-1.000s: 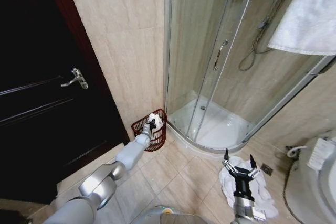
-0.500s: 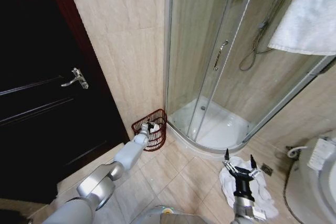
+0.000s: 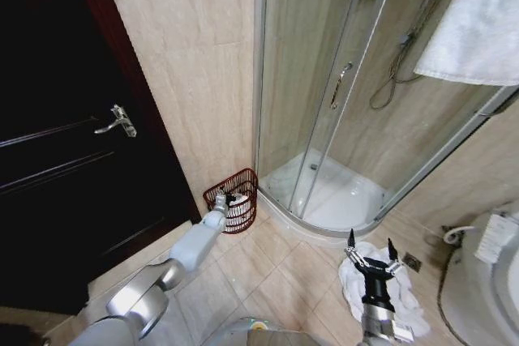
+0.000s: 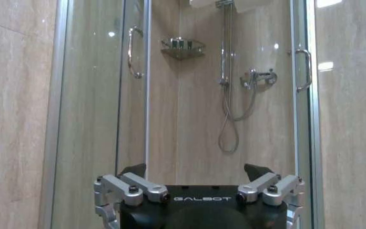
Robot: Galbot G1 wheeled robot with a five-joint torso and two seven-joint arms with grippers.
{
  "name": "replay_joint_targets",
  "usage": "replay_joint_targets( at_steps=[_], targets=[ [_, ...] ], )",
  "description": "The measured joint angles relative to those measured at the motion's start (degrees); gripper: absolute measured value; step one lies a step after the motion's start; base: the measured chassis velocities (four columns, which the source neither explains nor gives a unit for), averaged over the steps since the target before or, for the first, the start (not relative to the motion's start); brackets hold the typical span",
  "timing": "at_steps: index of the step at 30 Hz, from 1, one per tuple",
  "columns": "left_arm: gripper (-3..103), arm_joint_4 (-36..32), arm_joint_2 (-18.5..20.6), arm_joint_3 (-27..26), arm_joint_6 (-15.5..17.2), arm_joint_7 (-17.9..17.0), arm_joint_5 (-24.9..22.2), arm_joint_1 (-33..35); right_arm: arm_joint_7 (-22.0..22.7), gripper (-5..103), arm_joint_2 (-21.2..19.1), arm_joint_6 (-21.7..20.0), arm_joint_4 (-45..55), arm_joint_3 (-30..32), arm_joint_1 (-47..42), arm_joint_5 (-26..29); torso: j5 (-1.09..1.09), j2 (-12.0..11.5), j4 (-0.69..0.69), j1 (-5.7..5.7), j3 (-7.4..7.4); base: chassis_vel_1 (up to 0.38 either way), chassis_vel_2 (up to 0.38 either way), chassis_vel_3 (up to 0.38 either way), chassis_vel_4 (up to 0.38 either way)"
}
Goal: Discard the used towel into the hamper.
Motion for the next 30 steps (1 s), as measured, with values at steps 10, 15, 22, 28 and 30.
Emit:
replay_joint_targets(
  at_steps=[10, 15, 22, 28, 30],
  targets=[
    [100, -14.62, 5.77, -2.68, 1.74, -0.87, -3.96, 7.14, -0.06, 100, -0.09, -0.75, 1.74, -0.18, 0.17, 0.42, -0.01, 0.0, 0.0, 0.0, 0.0, 0.0, 0.0, 0.0, 0.0],
    [100, -26.45, 9.83, -8.61, 4.01, -2.77, -5.52, 14.07, -0.07, 100, -0.28, -1.98, 3.33, -0.39, 0.08, 0.31, -0.02, 0.0, 0.0, 0.0, 0.0, 0.0, 0.0, 0.0, 0.0],
    [100, -39.45, 15.03, -18.18, 7.03, -2.24, -6.64, 22.18, -0.07, 100, -0.38, -4.0, 5.66, -0.75, 0.14, 0.31, -0.02, 0.0, 0.01, 0.0, 0.0, 0.0, 0.0, 0.0, 0.0],
    [100, -54.36, 18.38, -33.7, 12.53, 6.56, -5.74, 37.43, -1.29, 100, -0.88, -7.25, 9.16, -0.41, 0.28, 2.52, -0.01, 0.0, 0.03, -0.01, 0.0, 0.0, 0.0, 0.0, 0.0],
    [100, -56.04, 18.07, -35.85, 12.78, 7.69, -5.2, 39.27, -1.65, 100, -0.93, -7.76, 9.75, -0.32, 0.21, 2.95, -0.01, 0.0, 0.01, 0.0, 0.0, 0.0, 0.0, 0.0, 0.0]
  ],
)
